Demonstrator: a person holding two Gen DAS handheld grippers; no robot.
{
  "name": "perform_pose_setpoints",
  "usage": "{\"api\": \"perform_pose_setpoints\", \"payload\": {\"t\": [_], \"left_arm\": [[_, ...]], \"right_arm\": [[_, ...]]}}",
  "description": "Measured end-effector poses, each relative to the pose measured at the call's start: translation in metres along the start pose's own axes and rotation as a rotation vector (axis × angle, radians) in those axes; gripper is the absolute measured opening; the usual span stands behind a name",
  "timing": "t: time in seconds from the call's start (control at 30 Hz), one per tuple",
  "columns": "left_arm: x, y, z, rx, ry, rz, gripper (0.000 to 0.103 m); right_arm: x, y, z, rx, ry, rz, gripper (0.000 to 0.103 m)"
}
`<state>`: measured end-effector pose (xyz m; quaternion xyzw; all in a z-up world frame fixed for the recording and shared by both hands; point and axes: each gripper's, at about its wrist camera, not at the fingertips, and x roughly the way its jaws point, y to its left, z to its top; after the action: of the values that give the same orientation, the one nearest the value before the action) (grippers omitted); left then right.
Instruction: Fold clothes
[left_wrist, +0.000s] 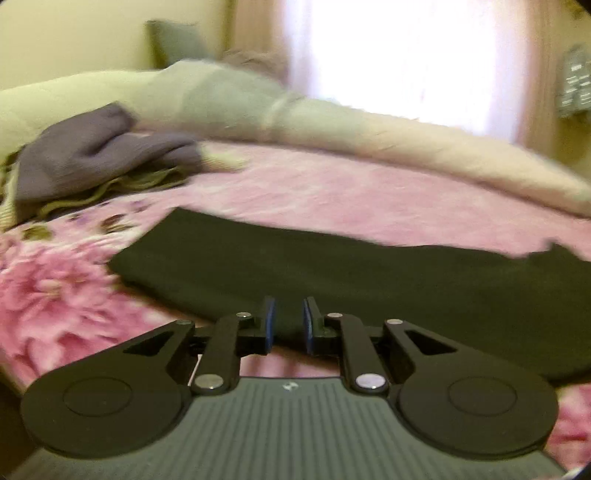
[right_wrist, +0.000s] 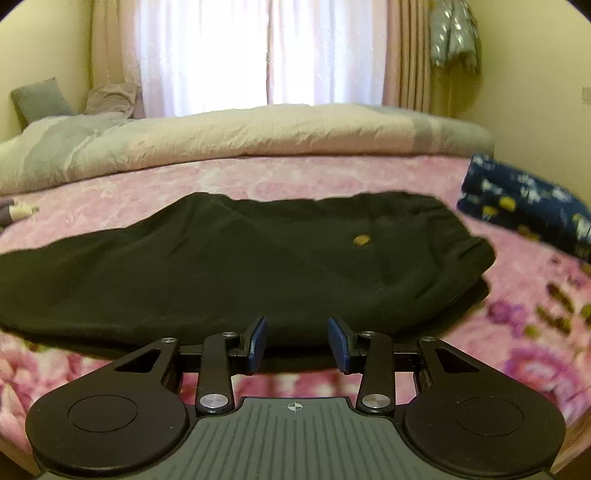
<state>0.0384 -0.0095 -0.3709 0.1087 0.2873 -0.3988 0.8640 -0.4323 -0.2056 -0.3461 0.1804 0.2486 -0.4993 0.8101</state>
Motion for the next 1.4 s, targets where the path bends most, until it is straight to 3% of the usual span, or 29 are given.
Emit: {"api": "perform_pose_setpoints", "payload": {"t": [0.07, 0.17, 0.3, 0.43, 0.53, 0.67, 0.8, 0.83, 0.9, 1.03, 1.17, 1.4], "left_arm": [[0.023, 0.024, 0.002, -0.041, 0.027, 0.022, 0.020], [0.030, 0.044, 0.015, -0.067, 0.015, 0.003, 0.014], [0.036, 0.070, 0.022, -0.054, -0.002, 0.075, 0.014], [0.041, 0.094, 0.021, -0.087, 0.029, 0.043, 0.011], [0.027, 0.085, 0.026, -0.077, 0.058, 0.108, 0.011], [-0.017, 0.057, 0.018, -0.076, 0.080, 0.047, 0.027], [-0.062, 0.018, -0.006, -0.046, 0.144, 0.024, 0.034], [-0.072, 0.009, -0.013, -0.045, 0.164, 0.015, 0.035], [-0.089, -0.006, -0.026, -0.048, 0.202, -0.005, 0.036], [-0.113, -0.028, -0.037, -0.017, 0.226, -0.005, 0.037], [-0.140, -0.046, -0.035, 0.032, 0.186, 0.006, 0.044], [-0.177, -0.062, -0.037, 0.099, 0.135, -0.032, 0.045]], "right_arm": [[0.002, 0.004, -0.004, 0.017, 0.024, 0.002, 0.040], [0.000, 0.009, -0.011, 0.033, 0.049, 0.002, 0.040], [-0.010, 0.004, -0.016, 0.072, 0.057, -0.008, 0.040], [-0.021, -0.005, -0.019, 0.125, 0.063, -0.004, 0.040], [-0.030, -0.009, -0.020, 0.158, 0.063, 0.002, 0.041], [-0.048, -0.008, -0.016, 0.195, 0.035, 0.027, 0.041], [-0.061, -0.004, -0.016, 0.218, 0.041, 0.022, 0.042], [-0.064, -0.003, -0.017, 0.219, 0.043, 0.018, 0.046], [-0.071, 0.000, -0.021, 0.222, 0.039, 0.009, 0.079], [-0.090, 0.005, -0.025, 0.221, 0.022, 0.043, 0.079], [-0.106, 0.012, -0.024, 0.201, 0.013, 0.044, 0.079], [-0.131, 0.021, -0.028, 0.178, 0.003, 0.038, 0.079]]}}
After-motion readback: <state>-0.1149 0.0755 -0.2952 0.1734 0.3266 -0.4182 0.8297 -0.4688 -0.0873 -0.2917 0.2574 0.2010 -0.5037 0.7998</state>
